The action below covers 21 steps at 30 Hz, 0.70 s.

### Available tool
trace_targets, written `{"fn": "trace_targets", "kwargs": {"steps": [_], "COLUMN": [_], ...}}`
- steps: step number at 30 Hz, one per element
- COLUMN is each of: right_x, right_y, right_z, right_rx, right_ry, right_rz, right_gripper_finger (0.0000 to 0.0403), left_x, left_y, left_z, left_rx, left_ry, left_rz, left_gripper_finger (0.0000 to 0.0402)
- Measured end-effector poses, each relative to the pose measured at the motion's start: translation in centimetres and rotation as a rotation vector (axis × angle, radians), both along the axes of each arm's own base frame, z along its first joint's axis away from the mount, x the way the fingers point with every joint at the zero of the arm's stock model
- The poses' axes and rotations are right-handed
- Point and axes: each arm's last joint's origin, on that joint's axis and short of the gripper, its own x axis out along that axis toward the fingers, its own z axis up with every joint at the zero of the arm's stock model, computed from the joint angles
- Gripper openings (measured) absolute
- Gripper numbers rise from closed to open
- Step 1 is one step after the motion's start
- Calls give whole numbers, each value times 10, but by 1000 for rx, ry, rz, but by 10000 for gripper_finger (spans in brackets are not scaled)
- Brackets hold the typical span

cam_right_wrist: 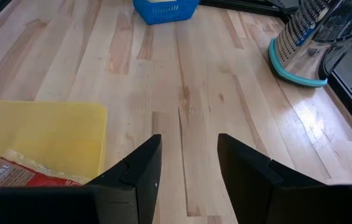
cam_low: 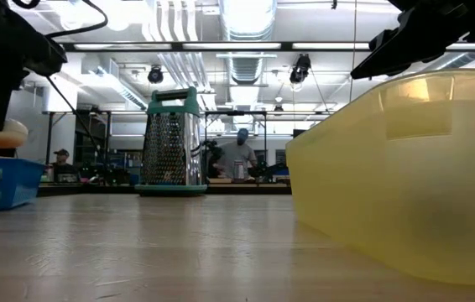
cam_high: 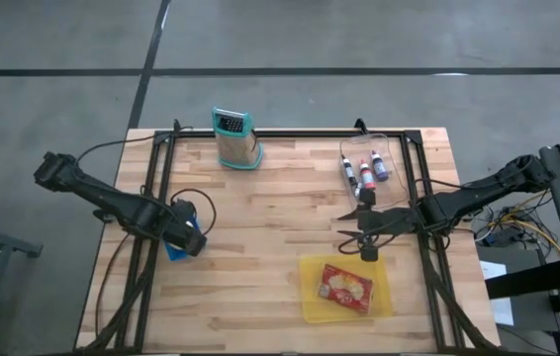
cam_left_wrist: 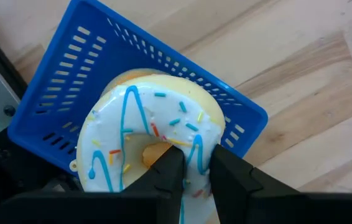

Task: Pick & Place Food Item
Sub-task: Put the white donut into the blue bin

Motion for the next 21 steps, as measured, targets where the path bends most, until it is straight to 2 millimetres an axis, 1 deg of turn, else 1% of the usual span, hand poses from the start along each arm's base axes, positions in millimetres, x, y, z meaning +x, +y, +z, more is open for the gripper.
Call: {"fn": "trace_targets", "kwargs": {"steps": [5,14,21], "right_x": [0,0,0], "right_y": [0,0,0], "right_z": [0,0,0], "right_rx": [0,0,0], "right_ry": [0,0,0], "right_rz": [0,0,0], "right_gripper_finger": [150,150,150], "left_x": [1,-1,-2], "left_y": [0,0,0], "left_z": [-4,-20,-22], "left_rx": [6,1,-1], "left_ry": [15,30,31], "left_rz": [3,14,14], "left_gripper_finger": [71,71,71]}}
